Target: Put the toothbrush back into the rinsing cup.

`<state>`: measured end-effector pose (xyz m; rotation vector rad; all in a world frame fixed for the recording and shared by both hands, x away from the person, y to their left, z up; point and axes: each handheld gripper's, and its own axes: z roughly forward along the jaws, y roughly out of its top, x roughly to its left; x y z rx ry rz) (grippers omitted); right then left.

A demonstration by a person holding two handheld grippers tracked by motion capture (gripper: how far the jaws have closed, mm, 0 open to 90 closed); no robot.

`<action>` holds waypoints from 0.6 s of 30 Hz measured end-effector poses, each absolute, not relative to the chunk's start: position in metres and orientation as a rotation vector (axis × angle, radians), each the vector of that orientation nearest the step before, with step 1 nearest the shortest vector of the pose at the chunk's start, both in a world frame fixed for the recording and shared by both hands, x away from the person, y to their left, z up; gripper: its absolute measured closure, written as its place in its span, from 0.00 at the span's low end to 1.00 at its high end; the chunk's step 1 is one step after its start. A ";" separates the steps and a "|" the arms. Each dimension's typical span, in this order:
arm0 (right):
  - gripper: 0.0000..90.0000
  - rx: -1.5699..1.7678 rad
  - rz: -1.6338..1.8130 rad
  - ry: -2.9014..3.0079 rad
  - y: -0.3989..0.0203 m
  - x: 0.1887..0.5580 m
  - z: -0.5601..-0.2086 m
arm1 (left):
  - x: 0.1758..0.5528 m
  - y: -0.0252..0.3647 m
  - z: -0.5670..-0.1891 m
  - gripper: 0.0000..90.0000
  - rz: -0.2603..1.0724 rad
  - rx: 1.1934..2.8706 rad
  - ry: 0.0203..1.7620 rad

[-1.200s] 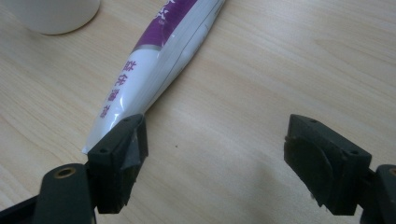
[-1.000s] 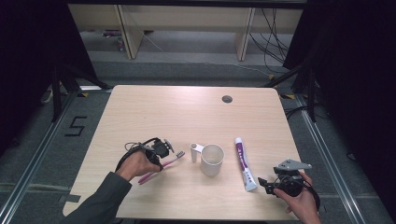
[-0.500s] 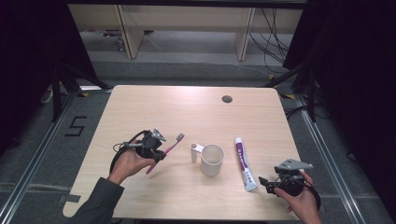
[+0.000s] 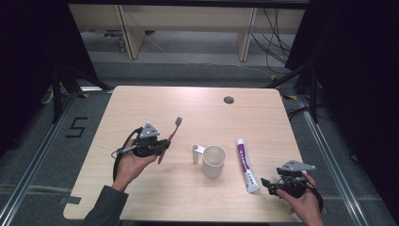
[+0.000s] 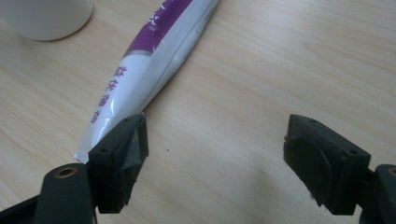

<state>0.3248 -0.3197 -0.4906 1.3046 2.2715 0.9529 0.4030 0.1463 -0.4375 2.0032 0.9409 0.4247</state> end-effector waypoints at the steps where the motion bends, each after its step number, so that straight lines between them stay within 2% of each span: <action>1: 0.25 1.307 0.951 2.267 -0.320 0.325 -0.491 | 0.403 0.146 -0.437 0.92 0.425 2.000 0.937; 18: 0.25 1.332 0.960 2.280 -0.320 0.325 -0.489 | 0.399 0.133 -0.426 0.92 0.487 1.805 0.891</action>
